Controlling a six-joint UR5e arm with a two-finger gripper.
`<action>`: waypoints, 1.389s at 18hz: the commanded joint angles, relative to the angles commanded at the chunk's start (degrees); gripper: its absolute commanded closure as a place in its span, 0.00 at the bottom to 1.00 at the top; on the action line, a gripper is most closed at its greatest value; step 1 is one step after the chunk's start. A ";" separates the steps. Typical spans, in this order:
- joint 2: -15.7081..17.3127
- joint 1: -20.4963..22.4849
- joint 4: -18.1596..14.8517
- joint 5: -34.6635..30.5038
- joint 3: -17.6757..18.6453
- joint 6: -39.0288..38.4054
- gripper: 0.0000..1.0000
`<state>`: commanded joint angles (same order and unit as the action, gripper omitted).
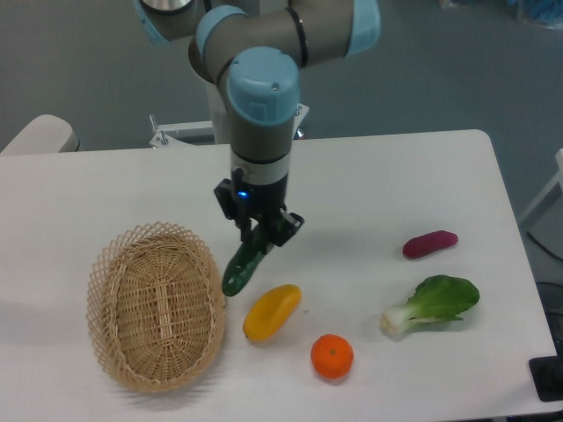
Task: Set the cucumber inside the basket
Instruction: 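Carry the cucumber over the wicker basket and lower it inside, then open the gripper to release the cucumber into the basket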
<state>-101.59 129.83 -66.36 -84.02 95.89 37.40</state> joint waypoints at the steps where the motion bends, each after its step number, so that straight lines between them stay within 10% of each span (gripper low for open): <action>1: -1.57 -1.32 0.26 0.00 -0.09 -5.53 0.67; 6: -8.17 -6.25 1.75 0.18 -3.78 -22.28 0.66; 23: -16.62 -15.75 3.96 -8.00 -3.60 -21.41 0.66; 25: -16.62 -15.75 3.96 -8.00 -4.13 -21.23 0.39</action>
<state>-118.21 114.08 -62.40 -92.02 91.76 16.17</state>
